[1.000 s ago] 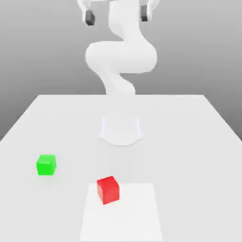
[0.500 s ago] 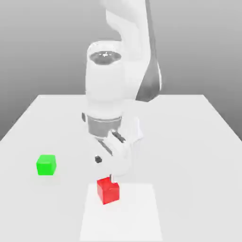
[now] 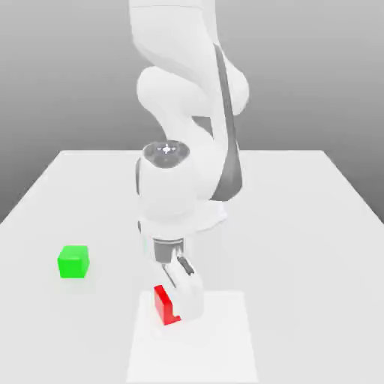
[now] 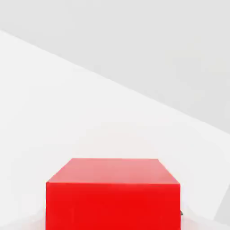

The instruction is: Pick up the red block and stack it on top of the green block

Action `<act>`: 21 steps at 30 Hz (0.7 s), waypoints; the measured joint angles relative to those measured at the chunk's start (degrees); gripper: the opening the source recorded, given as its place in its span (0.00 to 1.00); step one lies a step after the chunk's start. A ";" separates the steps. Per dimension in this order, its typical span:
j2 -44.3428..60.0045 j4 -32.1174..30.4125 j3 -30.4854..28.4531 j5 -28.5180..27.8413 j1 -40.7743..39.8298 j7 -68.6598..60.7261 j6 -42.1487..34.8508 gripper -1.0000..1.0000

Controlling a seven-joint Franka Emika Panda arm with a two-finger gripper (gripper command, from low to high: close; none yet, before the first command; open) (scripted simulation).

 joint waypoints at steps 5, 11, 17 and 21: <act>-7.56 -1.02 3.65 6.30 -2.02 -4.47 -6.28 0.00; -16.02 -2.68 1.76 9.11 -4.86 -4.70 -13.32 0.00; -21.01 -4.28 -4.73 6.08 -15.69 4.82 -16.72 0.00; -24.32 -5.37 -9.13 5.19 -23.49 10.57 -18.88 0.00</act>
